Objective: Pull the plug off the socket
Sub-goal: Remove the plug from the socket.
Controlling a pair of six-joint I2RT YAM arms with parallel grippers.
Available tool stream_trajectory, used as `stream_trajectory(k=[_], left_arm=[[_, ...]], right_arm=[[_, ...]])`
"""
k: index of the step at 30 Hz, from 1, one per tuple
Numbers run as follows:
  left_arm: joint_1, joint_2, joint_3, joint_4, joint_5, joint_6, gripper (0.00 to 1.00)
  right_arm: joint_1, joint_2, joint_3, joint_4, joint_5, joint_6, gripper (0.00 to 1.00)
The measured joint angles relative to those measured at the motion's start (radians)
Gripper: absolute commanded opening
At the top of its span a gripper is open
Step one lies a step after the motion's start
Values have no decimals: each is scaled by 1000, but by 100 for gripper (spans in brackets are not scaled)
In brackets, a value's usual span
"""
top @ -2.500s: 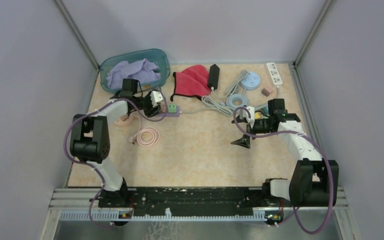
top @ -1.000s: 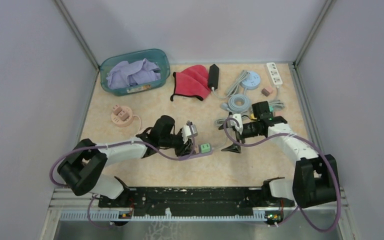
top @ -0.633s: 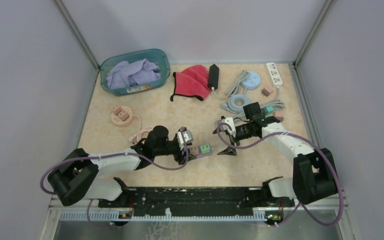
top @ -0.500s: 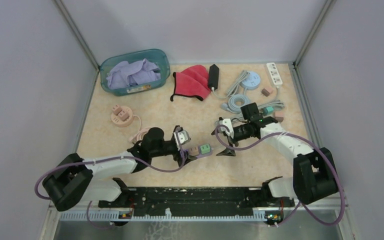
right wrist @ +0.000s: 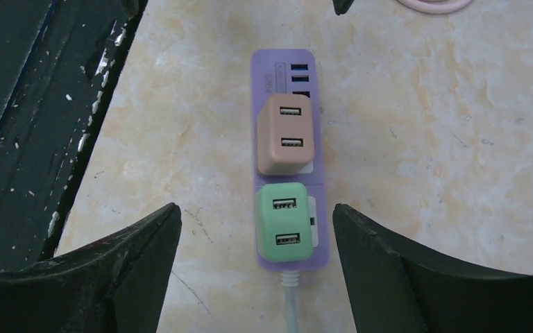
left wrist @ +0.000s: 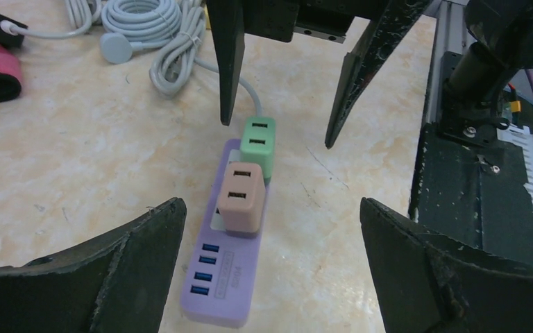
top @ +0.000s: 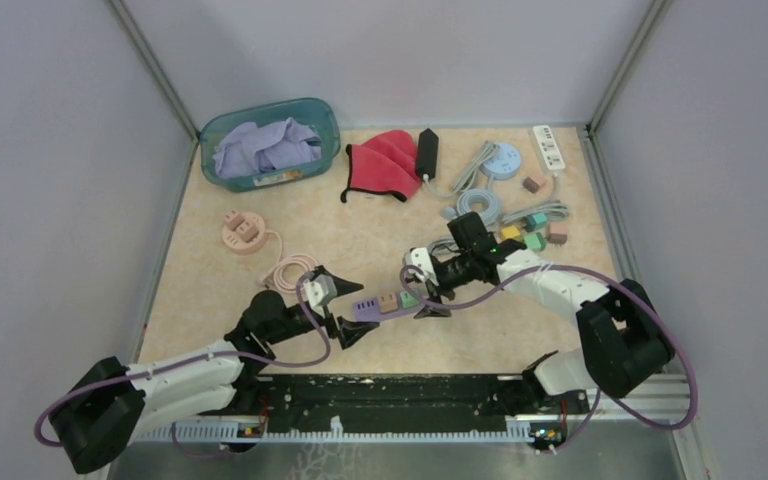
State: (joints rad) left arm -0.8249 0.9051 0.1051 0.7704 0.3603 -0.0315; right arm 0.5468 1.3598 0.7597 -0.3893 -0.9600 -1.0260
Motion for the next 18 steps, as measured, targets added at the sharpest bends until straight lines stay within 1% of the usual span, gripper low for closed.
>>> stream_trajectory(k=[5, 11, 13, 16, 18], left_arm=[[0, -19, -63, 41, 10, -32, 98], [0, 14, -66, 73, 9, -21, 95], [0, 45, -66, 91, 8, -8, 90], [0, 105, -63, 120, 11, 36, 85], [0, 161, -51, 135, 19, 75, 80]], right_arm=[[37, 47, 6, 18, 63, 55, 62], [60, 81, 32, 35, 112, 88, 47], [66, 83, 33, 39, 127, 89, 42], [80, 91, 34, 42, 151, 81, 30], [87, 101, 41, 35, 158, 64, 19]])
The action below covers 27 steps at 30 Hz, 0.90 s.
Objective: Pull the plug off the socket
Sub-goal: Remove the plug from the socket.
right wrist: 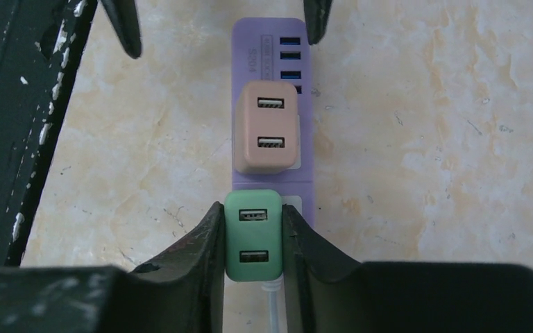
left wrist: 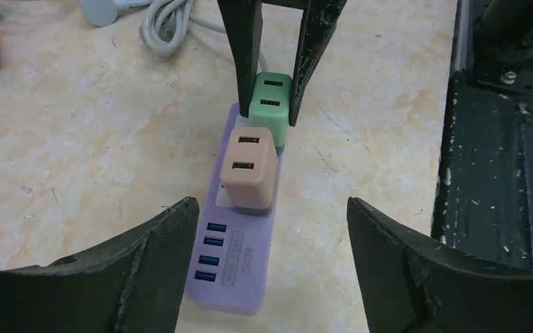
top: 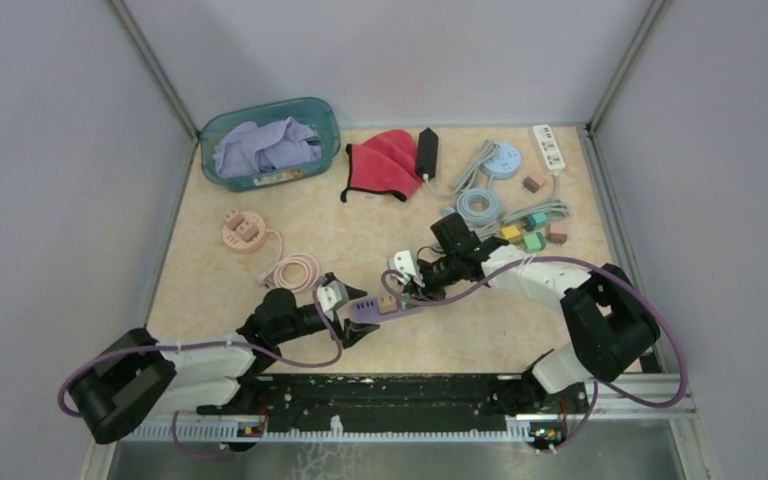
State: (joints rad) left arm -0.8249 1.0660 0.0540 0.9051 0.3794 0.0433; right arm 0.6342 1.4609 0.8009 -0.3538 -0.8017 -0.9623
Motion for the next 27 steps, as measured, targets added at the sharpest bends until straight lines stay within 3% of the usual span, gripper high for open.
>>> stream_trajectory(k=[5, 9, 15, 23, 25, 27], left_arm=[[0, 135, 60, 42, 27, 78, 70], [0, 234, 96, 101, 48, 104, 69], [0, 375, 127, 171, 75, 127, 58], [-18, 492, 164, 232, 101, 127, 8], [-29, 493, 163, 237, 92, 127, 1], [-43, 496, 163, 240, 72, 135, 1]], right_arm=[[10, 6, 19, -45, 5, -42, 3], [11, 21, 40, -79, 0, -67, 0], [11, 33, 53, -102, -8, -90, 0], [11, 32, 52, -100, -6, -92, 0], [11, 29, 51, -100, -3, -89, 0], [11, 23, 46, -96, 0, -79, 0]])
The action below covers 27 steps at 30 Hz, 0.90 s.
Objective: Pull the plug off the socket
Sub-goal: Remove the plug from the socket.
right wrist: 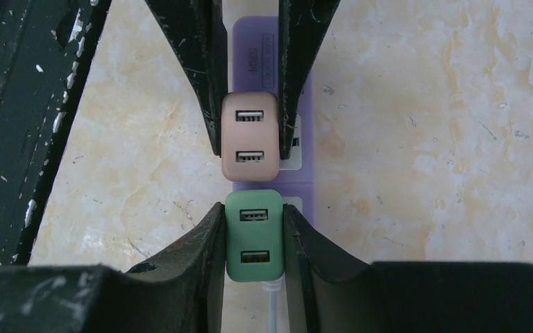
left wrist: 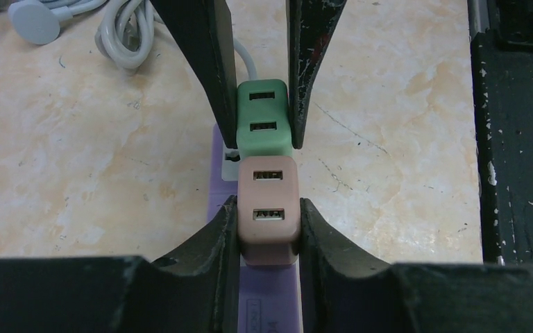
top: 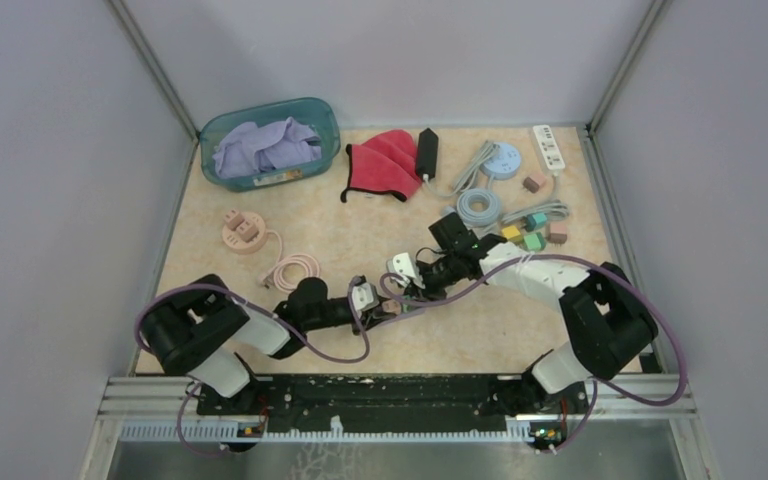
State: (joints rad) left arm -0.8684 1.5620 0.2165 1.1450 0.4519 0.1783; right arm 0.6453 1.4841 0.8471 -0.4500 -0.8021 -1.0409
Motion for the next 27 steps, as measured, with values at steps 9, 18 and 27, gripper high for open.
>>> stream_trajectory(k=[9, 18, 27], left_arm=[[-19, 43, -14, 76, -31, 25, 0], [-24, 114, -38, 210, -51, -10, 0], [-29, 134, -40, 244, -48, -33, 0]], right_arm=[[-6, -14, -29, 82, 2, 143, 0], [-76, -19, -44, 27, -67, 3, 0], [-41, -63, -75, 0, -77, -153, 0]])
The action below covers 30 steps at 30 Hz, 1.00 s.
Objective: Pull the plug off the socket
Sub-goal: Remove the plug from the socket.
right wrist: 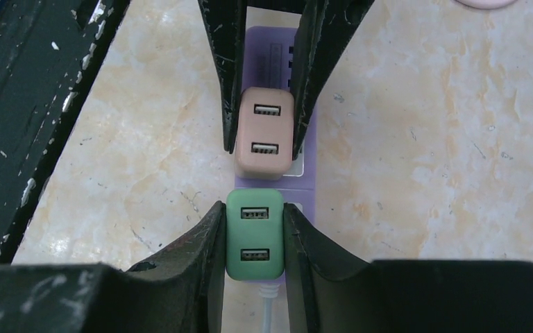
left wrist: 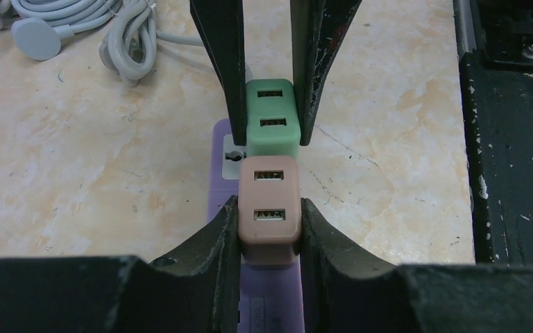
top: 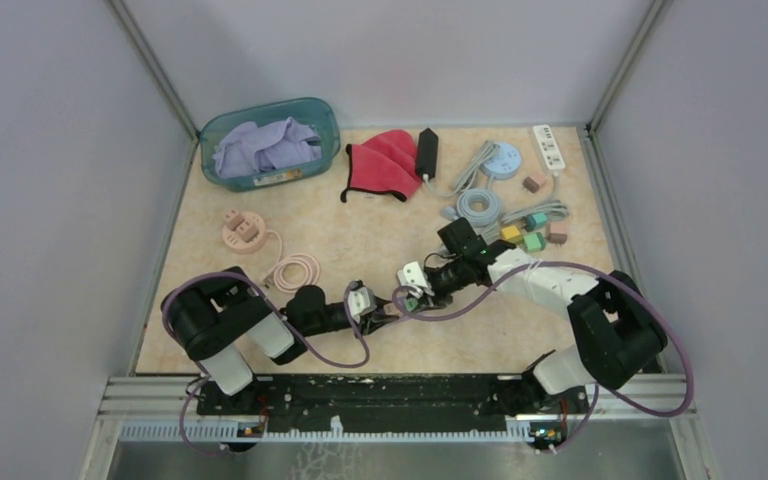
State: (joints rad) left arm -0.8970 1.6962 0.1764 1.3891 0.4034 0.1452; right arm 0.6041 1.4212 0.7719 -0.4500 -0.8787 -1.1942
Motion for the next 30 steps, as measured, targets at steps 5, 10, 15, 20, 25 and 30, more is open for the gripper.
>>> stream_trajectory(k=[5, 10, 15, 20, 25, 30], left_arm=[[0, 1, 0, -2, 3, -11, 0], [0, 2, -3, -1, 2, -21, 0], [0, 2, -4, 3, -8, -21, 0], [-7, 12, 6, 7, -7, -23, 0], [-11, 13, 8, 14, 6, -34, 0], [-10, 16, 7, 6, 6, -45, 0]], right_arm=[[23, 0, 0, 60, 40, 154, 0], [18, 0, 0, 81, 62, 248, 0], [-39, 0, -10, 76, 23, 251, 0], [-51, -31, -11, -19, -7, 91, 0], [-57, -42, -12, -57, -38, 19, 0], [-46, -55, -26, 21, -48, 134, 0]])
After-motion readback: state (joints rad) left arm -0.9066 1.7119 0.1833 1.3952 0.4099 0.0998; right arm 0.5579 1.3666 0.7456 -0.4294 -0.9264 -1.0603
